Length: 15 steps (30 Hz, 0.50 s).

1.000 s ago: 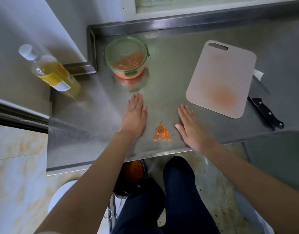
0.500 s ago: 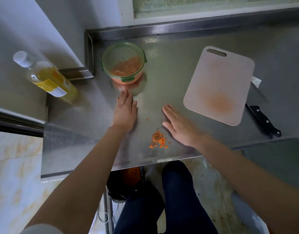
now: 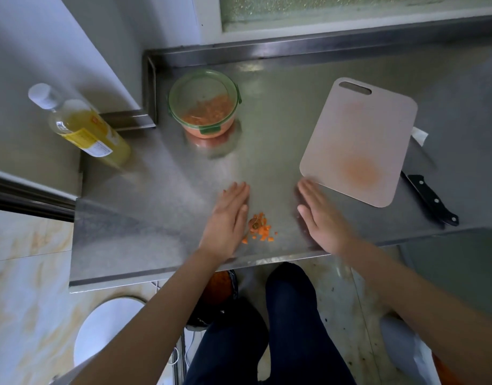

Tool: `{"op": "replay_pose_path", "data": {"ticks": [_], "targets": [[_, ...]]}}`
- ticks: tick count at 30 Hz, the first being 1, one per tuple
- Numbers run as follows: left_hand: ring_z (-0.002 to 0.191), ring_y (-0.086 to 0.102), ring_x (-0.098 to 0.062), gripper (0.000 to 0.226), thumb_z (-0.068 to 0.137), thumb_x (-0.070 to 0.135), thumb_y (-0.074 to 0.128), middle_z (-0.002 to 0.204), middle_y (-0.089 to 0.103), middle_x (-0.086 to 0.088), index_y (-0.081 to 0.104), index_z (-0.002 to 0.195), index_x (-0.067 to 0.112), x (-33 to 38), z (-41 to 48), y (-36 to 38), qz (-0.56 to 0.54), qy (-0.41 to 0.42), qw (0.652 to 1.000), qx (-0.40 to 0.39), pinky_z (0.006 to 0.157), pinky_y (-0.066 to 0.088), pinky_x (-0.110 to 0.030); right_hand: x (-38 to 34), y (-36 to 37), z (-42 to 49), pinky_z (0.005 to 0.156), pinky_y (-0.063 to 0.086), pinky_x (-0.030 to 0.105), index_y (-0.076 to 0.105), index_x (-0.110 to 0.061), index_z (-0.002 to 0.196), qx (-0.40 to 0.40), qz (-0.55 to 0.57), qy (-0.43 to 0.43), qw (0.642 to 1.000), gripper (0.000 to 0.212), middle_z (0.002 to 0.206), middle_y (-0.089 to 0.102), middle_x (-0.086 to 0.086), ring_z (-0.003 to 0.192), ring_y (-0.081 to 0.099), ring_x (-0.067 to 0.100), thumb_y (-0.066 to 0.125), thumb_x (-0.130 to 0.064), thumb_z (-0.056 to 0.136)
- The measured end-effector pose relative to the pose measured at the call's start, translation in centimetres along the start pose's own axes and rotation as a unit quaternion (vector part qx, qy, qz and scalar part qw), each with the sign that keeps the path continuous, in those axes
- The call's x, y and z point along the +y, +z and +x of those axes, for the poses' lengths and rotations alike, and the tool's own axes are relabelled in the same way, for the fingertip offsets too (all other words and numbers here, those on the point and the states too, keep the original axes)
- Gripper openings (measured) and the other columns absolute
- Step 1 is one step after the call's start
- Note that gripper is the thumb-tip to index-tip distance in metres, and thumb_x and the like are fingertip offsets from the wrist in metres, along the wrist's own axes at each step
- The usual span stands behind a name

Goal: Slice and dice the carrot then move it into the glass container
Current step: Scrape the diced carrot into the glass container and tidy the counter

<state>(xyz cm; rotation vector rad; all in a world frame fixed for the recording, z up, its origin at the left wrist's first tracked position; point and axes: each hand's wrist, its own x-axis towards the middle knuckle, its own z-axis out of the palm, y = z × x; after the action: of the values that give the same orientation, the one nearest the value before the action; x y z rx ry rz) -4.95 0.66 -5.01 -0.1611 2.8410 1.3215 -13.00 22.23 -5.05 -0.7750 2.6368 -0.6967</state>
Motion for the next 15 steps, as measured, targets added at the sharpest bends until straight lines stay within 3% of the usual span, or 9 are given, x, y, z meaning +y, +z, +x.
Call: {"op": "replay_pose_path", "data": {"ticks": [2, 5, 8, 12, 15], "targets": [[0.142, 0.021, -0.021, 0.050, 0.098, 0.026, 0.029, 0.149, 0.033, -0.011, 0.037, 0.140, 0.002, -0.4, 0.5, 0.4, 0.034, -0.023, 0.999, 0.003, 0.116, 0.001, -0.017, -0.6, 1.1, 0.2, 0.112, -0.010, 0.014, 0.020, -0.001, 0.148, -0.007, -0.028, 0.027, 0.999, 0.072, 0.158, 0.011, 0.010, 0.146, 0.003, 0.017, 0.014, -0.049, 0.095], [0.140, 0.019, -0.015, 0.048, 0.097, 0.021, 0.032, 0.148, 0.031, -0.006, 0.037, 0.140, 0.000, 0.6, -0.4, 1.6, -0.003, 0.011, 0.999, -0.035, 0.114, 0.000, -0.013, -3.5, 3.3, -1.0, 0.116, -0.005, 0.022, 0.026, 0.003, 0.146, -0.036, -0.038, -0.072, 0.996, 0.075, 0.154, 0.023, 0.019, 0.144, 0.014, 0.024, 0.003, -0.050, 0.098], [0.139, 0.019, -0.007, 0.045, 0.099, 0.019, 0.034, 0.145, 0.028, 0.003, 0.035, 0.141, 0.004, 1.4, -1.8, 2.2, -0.055, 0.016, 0.997, -0.045, 0.114, 0.004, -0.012, -5.1, 3.5, -2.8, 0.118, 0.007, 0.020, 0.024, 0.000, 0.146, -0.068, 0.005, -0.132, 0.989, 0.058, 0.154, 0.024, 0.011, 0.144, 0.018, 0.015, 0.012, -0.035, 0.102], [0.142, 0.019, -0.017, 0.048, 0.098, 0.023, 0.031, 0.148, 0.031, -0.004, 0.036, 0.141, 0.003, 1.4, -0.8, 2.6, -0.012, -0.008, 1.000, -0.006, 0.113, 0.000, -0.011, -2.3, 1.7, -3.4, 0.116, 0.006, 0.014, 0.033, -0.001, 0.144, 0.025, 0.037, -0.046, 0.998, 0.061, 0.152, 0.030, 0.012, 0.142, 0.023, 0.017, 0.014, -0.041, 0.102], [0.140, 0.017, -0.017, 0.049, 0.097, 0.023, 0.030, 0.149, 0.031, -0.011, 0.037, 0.140, 0.001, 2.2, -0.2, 3.7, 0.017, 0.033, 0.998, -0.058, 0.111, -0.007, -0.010, 0.5, 0.4, -2.7, 0.110, -0.007, 0.006, 0.022, -0.002, 0.148, 0.077, 0.016, 0.049, 0.996, 0.053, 0.157, 0.016, 0.010, 0.146, 0.011, 0.018, 0.025, -0.029, 0.102]]}}
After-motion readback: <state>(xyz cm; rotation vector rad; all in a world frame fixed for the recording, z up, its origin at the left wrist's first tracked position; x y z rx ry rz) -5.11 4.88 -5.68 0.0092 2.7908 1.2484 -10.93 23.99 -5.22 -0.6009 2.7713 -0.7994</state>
